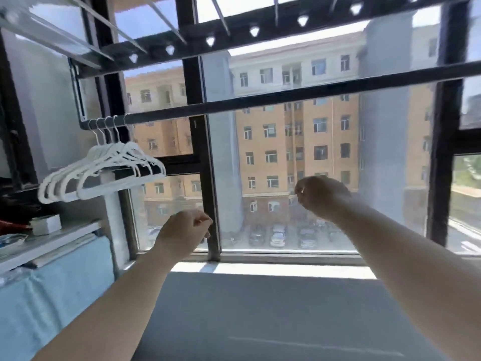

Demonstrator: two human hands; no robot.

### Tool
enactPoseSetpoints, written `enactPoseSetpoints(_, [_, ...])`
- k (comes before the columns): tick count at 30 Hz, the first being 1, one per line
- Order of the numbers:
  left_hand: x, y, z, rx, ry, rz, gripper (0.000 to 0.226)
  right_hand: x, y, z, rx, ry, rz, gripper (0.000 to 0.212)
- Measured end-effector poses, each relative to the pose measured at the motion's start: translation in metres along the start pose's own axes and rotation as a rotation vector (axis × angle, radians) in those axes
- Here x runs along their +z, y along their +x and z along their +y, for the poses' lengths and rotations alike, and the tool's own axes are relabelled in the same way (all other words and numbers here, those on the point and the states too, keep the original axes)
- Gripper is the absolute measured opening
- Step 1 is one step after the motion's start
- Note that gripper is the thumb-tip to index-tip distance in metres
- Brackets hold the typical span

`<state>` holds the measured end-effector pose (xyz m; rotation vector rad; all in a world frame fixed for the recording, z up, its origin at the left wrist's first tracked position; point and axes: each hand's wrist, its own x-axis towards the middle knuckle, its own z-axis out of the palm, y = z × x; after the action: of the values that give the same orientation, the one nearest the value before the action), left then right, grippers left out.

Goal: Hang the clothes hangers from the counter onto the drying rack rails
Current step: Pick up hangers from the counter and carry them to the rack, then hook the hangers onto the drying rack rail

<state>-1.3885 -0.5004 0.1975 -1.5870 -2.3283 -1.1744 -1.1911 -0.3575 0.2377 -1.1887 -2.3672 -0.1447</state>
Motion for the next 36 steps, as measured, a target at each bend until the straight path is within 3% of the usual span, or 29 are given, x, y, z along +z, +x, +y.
enactPoseSetpoints(5, [0.067, -0.041, 0.060, 0.041, -0.141, -0.178, 0.022, -0.009, -0.080, 0.083, 0.131, -0.021, -0.112, 0.029])
enactPoseSetpoints(12, [0.168, -0.090, 0.174, 0.133, -0.180, -0.414, 0.029, -0.052, -0.188, 0.237, 0.437, 0.097, -0.104, 0.026])
enactPoseSetpoints(26, [0.435, -0.234, 0.554, 0.396, -0.420, -0.815, 0.026, -0.177, -0.492, 0.588, 1.047, 0.152, 0.000, 0.013])
enactPoseSetpoints(36, [0.610, -0.288, 0.775, 0.550, -0.455, -1.038, 0.026, -0.215, -0.596, 0.769, 1.311, 0.004, 0.088, 0.025])
